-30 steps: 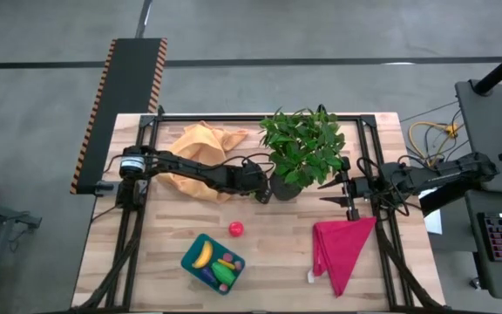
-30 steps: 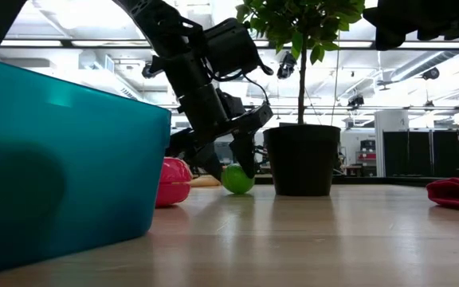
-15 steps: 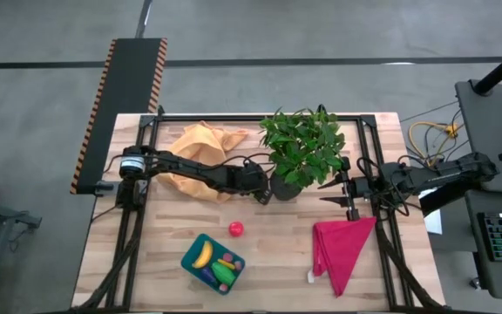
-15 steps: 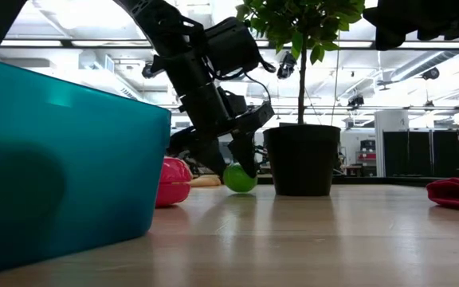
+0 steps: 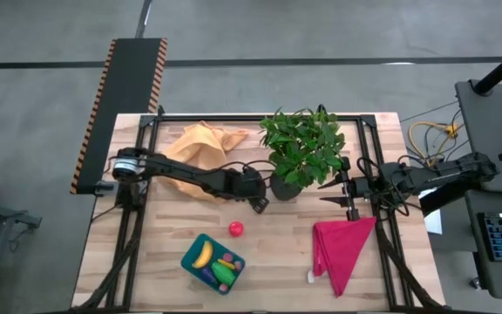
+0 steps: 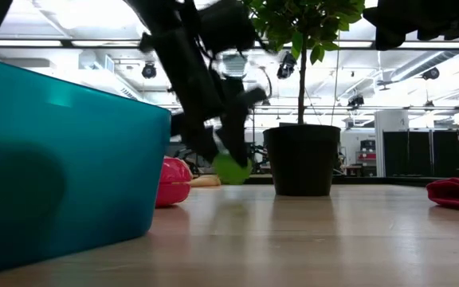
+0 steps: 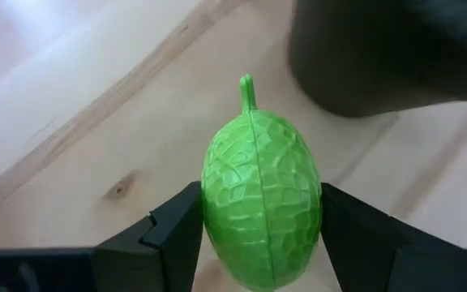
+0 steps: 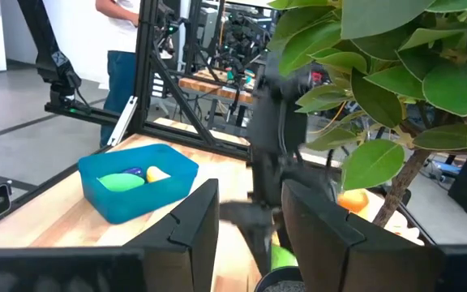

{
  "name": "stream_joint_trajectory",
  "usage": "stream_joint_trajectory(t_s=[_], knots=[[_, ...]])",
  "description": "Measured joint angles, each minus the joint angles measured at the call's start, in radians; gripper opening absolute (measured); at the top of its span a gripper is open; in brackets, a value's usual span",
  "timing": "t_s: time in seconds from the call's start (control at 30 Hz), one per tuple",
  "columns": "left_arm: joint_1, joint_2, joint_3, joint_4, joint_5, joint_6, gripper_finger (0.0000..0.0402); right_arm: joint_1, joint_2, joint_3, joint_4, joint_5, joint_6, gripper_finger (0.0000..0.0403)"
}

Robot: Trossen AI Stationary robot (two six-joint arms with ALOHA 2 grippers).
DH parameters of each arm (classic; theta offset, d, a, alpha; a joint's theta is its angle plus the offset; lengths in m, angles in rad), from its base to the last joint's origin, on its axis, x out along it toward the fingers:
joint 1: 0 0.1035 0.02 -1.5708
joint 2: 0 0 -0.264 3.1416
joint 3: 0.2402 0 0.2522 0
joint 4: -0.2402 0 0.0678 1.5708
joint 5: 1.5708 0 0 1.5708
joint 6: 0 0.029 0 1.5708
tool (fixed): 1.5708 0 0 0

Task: Pick and placing Produce into tupperware
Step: Put the green melon into the blue bin

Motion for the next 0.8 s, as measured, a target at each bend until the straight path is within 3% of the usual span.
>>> stream_joint_trajectory(t_s=[0.37, 0.6, 0.8], knots=[[-0.149, -0.167, -0.001, -0.008, -0.159, -0.057, 0.0198, 0.0, 0.0, 0.0, 0.004, 0.0, 0.02, 0.013], [-0.323, -0.247, -0.003, -0.036, -0.345, -0.201, 0.0198, 0.0, 0.0, 0.0, 0.003, -0.001, 0.084, 0.013], [-0.459, -0.254, -0.001, -0.061, -0.403, -0.338, 0.0198, 0.0, 0.0, 0.0, 0.016, -0.001, 0.079, 0.013]])
